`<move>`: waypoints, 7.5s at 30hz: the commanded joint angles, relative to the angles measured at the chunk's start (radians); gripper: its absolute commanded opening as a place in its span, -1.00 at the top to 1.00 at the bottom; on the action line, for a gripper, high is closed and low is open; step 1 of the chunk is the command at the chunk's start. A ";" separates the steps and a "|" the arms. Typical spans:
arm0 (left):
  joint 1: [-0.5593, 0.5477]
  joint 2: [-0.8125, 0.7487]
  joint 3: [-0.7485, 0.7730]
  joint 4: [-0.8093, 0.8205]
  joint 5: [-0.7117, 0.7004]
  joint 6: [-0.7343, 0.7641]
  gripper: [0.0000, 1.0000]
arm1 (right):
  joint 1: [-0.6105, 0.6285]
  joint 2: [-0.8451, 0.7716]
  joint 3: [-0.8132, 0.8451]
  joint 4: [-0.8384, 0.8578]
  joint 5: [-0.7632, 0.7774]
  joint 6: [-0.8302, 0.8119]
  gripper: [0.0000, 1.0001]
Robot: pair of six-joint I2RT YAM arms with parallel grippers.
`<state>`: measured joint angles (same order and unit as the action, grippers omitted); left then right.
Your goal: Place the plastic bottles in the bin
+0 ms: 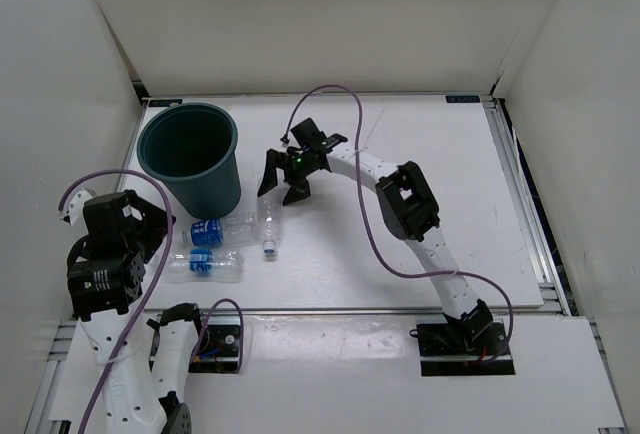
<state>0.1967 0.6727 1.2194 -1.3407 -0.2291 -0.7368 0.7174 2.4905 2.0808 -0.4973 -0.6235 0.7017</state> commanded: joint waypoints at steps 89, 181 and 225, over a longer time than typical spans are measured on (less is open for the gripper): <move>-0.049 -0.165 -0.763 0.361 0.128 -0.656 0.09 | 0.301 -1.085 -0.347 -0.040 0.798 -0.607 -1.00; 0.020 0.131 -1.084 1.276 0.338 -0.599 -0.26 | 0.261 -1.220 -0.570 -0.152 0.752 -0.556 -1.00; -0.193 0.427 0.301 0.792 -0.266 0.150 -1.00 | 0.171 -1.064 -0.446 -0.242 0.708 -0.389 -1.00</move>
<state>0.0410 1.1557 1.4036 -0.5976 -0.4366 -0.6888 0.9165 1.4101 1.5764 -0.7078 0.0612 0.2588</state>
